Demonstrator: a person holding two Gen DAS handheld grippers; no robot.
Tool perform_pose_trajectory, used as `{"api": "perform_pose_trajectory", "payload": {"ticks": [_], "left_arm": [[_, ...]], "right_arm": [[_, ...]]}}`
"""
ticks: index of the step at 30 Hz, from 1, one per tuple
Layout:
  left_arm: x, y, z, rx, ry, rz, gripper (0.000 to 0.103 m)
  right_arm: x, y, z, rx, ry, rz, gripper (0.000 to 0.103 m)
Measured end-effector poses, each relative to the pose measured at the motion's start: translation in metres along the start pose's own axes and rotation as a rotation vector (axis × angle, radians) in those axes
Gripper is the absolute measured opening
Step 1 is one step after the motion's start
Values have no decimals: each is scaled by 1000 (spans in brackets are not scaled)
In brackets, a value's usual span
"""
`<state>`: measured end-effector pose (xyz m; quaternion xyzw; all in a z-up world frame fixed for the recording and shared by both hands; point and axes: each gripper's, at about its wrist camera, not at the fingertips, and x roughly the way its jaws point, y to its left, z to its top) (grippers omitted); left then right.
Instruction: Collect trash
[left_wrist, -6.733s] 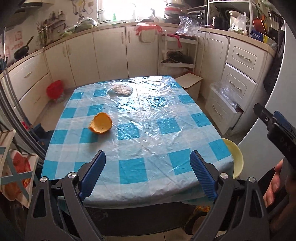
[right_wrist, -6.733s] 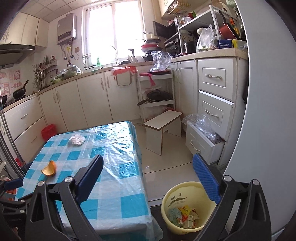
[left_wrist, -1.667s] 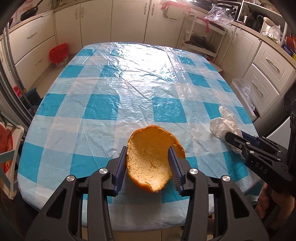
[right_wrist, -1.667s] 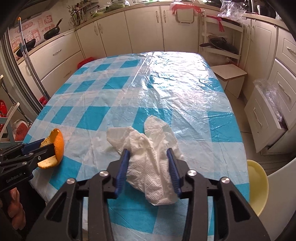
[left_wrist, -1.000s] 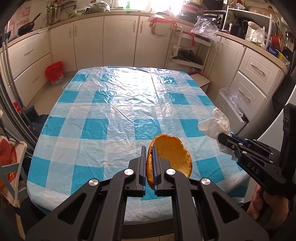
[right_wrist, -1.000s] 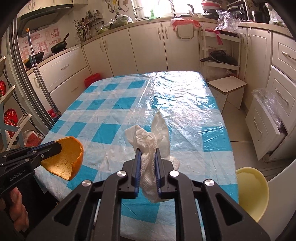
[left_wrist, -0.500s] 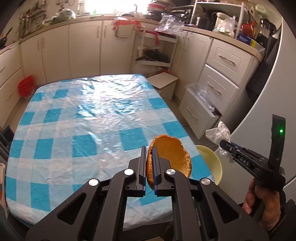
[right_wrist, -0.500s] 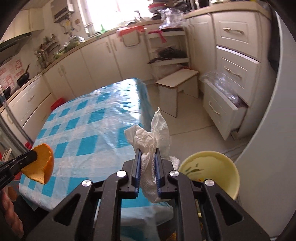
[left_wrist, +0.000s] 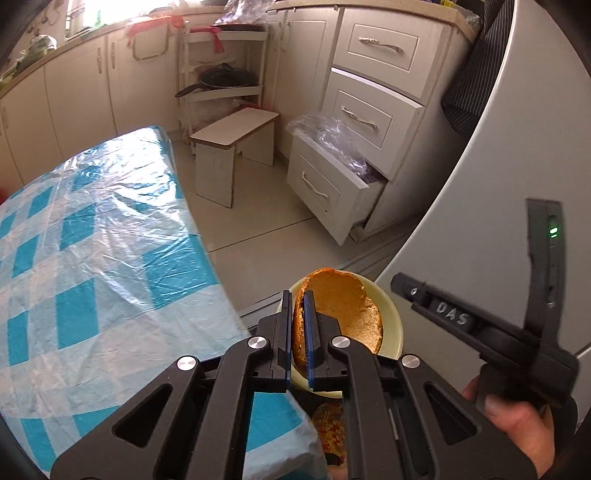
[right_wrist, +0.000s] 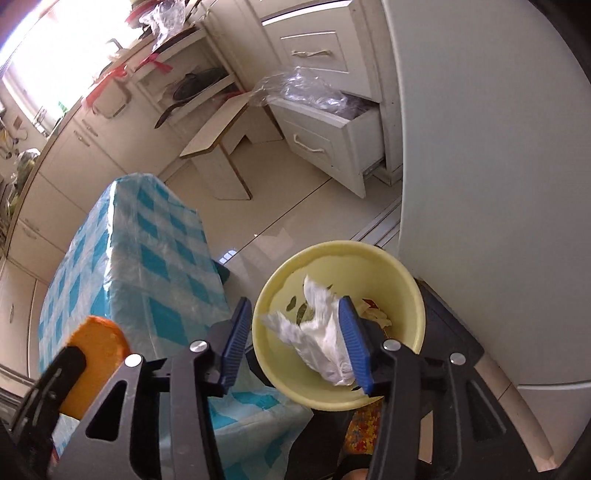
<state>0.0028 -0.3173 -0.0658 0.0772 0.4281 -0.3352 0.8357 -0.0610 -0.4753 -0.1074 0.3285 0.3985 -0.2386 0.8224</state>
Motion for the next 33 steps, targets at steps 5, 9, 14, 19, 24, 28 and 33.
{"api": "perform_pose_trajectory", "payload": {"ticks": [5, 9, 14, 19, 24, 28, 33], "left_arm": [[35, -24, -1, 10, 69, 2, 6], [67, -45, 1, 15, 135, 19, 6], [85, -58, 4, 30, 181, 27, 35], [42, -45, 4, 17, 86, 68, 60], [-28, -15, -5, 8, -18, 181, 81], [-92, 17, -20, -35, -87, 252, 88], [-154, 47, -41, -59, -149, 307, 92]], "right_arm": [[-40, -7, 10, 60, -166, 32, 63], [-75, -5, 18, 55, -324, 41, 72], [-99, -11, 23, 70, -424, 42, 73], [-103, -15, 27, 97, -443, 52, 77], [-115, 6, 22, 13, -471, 35, 80], [-138, 34, 5, -114, -522, 6, 91], [-160, 68, -36, -288, -523, 26, 94]]}}
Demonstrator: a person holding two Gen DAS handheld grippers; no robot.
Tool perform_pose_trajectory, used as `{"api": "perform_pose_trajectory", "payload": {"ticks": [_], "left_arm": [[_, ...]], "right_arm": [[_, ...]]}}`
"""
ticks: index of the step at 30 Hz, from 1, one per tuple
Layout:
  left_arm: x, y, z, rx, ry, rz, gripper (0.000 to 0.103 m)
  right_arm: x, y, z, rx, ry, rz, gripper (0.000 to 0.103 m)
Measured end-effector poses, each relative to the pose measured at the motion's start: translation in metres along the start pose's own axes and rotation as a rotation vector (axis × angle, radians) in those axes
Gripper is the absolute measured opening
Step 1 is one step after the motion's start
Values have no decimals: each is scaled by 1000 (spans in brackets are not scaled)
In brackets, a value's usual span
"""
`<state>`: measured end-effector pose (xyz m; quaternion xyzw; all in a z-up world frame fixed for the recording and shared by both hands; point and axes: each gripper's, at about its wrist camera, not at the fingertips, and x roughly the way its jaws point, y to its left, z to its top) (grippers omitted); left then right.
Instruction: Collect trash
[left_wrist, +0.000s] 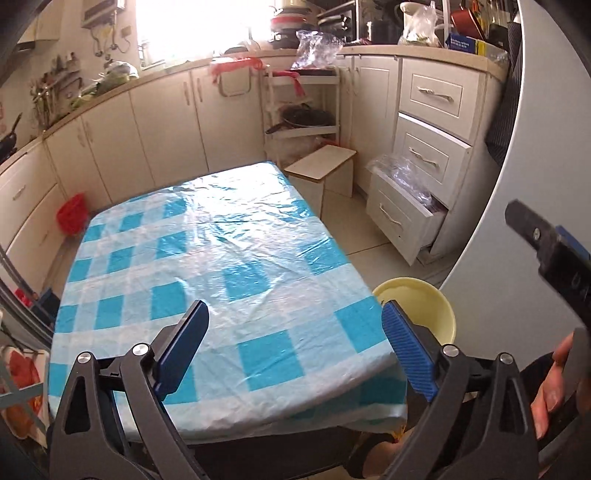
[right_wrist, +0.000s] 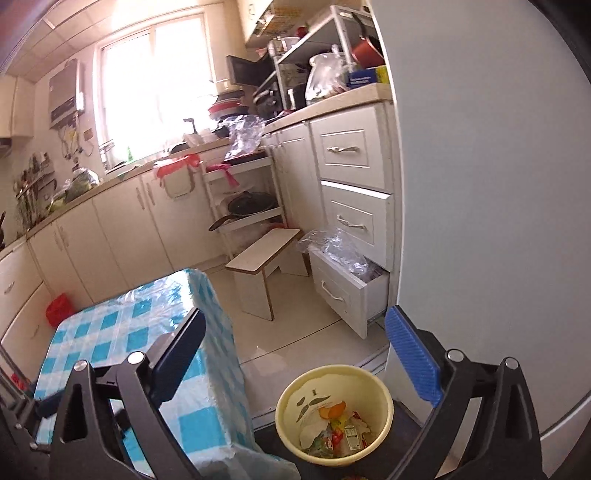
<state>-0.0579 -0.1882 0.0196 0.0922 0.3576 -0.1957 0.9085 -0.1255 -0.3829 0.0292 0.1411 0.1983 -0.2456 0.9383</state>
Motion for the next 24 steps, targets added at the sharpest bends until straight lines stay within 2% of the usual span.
{"api": "perform_pose_trajectory", "payload": {"ticks": [3, 7, 11, 17, 20, 24], "left_arm": [[-28, 24, -10, -21, -21, 5, 95], [-63, 44, -19, -28, -50, 11, 95], [-93, 55, -30, -27, -77, 10, 95], [-131, 64, -46, -29, -126, 18, 95], [-141, 68, -53, -40, -139, 27, 95], [-148, 75, -62, -64, -137, 39, 95]], "right_arm": [[-26, 16, -18, -55, 44, 56, 94], [-62, 32, -33, -100, 84, 82, 96], [-94, 42, -36, -108, 96, 65, 96], [-129, 50, -42, -20, 118, 43, 96], [-147, 58, -52, -20, 91, 48, 96], [-152, 65, -57, -52, 84, 30, 96]]}}
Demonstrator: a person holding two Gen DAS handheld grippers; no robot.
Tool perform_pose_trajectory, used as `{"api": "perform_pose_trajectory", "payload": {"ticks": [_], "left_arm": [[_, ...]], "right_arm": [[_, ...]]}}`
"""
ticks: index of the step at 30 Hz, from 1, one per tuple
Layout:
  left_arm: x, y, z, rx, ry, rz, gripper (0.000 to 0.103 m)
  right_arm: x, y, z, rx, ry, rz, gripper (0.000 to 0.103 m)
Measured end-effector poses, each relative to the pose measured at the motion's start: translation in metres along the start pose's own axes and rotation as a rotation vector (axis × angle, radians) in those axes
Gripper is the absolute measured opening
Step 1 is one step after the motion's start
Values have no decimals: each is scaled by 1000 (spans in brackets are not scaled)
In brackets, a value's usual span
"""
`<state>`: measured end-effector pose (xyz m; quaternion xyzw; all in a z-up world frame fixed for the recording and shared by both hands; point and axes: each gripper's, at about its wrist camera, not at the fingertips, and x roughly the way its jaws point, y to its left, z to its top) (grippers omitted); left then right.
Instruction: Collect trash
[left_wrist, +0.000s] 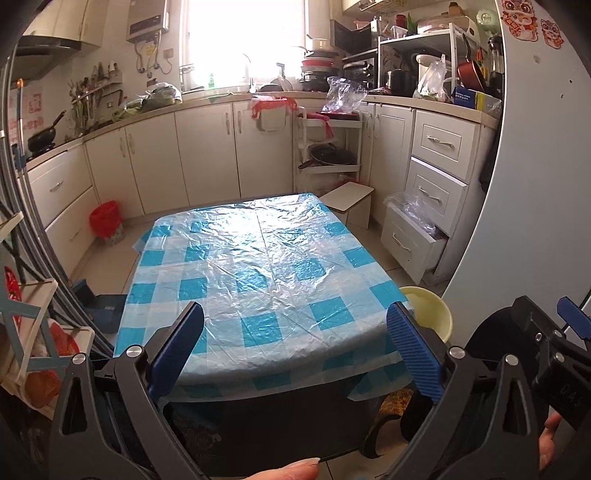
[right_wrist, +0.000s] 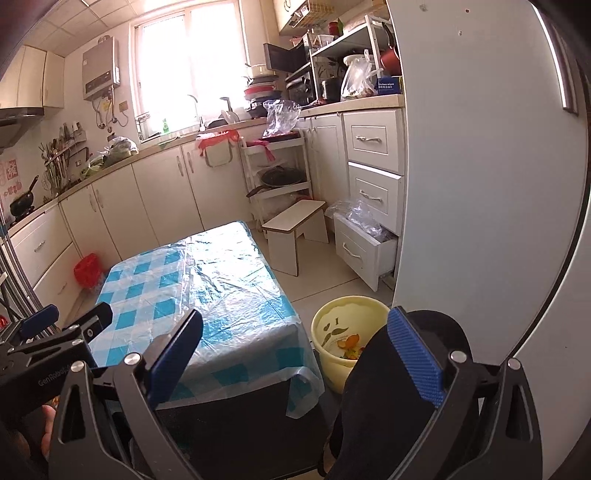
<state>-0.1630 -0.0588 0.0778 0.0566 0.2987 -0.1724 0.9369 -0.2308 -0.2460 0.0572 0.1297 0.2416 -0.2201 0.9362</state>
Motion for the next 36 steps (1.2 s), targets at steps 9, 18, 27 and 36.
{"api": "perform_pose_trajectory", "payload": {"ticks": [9, 18, 27, 36], "left_arm": [[-6, 2, -6, 4, -6, 9, 95], [-11, -2, -7, 12, -7, 14, 95], [-12, -2, -6, 13, -9, 18, 95], [-13, -1, -5, 10, -11, 21, 95]], "right_arm": [[-7, 5, -4, -27, -28, -14, 96], [-7, 5, -7, -29, -36, -21, 96], [-11, 6, -9, -34, -41, -25, 96], [-12, 6, -8, -41, -49, -28, 96]]}}
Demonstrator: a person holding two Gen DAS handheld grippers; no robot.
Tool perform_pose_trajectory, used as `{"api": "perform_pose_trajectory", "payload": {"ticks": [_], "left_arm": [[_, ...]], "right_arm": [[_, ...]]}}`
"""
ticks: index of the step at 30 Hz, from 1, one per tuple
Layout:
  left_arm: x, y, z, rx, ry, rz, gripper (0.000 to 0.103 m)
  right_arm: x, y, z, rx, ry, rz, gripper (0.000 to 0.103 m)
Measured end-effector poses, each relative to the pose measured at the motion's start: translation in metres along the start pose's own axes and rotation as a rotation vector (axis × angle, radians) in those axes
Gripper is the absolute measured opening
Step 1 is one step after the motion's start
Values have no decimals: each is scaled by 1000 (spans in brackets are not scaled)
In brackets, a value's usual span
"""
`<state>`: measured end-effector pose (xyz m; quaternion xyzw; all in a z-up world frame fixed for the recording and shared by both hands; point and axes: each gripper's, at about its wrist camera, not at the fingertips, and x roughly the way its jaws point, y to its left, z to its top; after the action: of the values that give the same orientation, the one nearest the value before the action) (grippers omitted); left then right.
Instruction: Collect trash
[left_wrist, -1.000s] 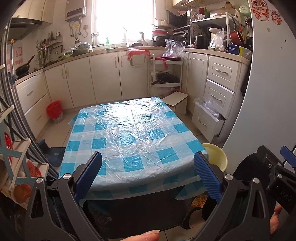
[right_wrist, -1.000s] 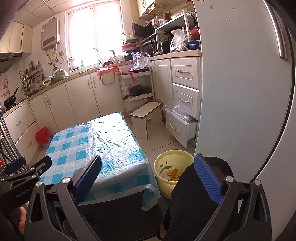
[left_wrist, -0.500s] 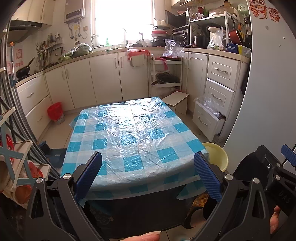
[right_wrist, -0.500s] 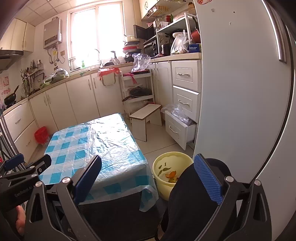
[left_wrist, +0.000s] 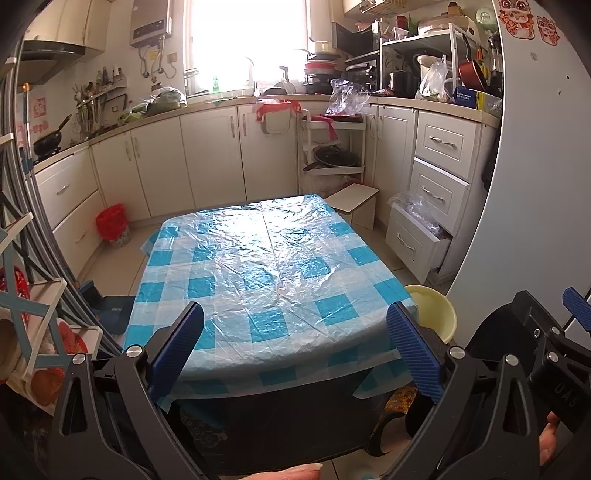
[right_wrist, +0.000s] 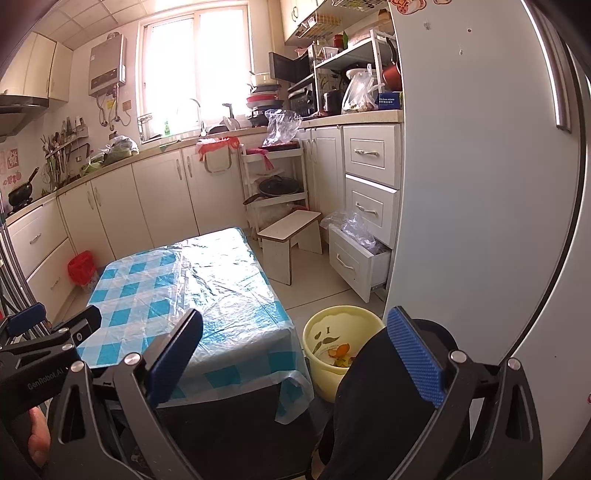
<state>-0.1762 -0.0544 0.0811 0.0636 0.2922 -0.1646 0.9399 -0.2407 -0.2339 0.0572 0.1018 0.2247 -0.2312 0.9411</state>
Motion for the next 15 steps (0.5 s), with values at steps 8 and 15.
{"api": "perform_pose_trajectory", "payload": {"ticks": [8, 15], "left_arm": [[-1, 1, 0, 1, -3, 1, 95], [-2, 0, 1, -1, -2, 2, 95]], "right_arm": [[0, -1, 1, 0, -2, 0, 96], [0, -2, 1, 0, -1, 0, 96]]}}
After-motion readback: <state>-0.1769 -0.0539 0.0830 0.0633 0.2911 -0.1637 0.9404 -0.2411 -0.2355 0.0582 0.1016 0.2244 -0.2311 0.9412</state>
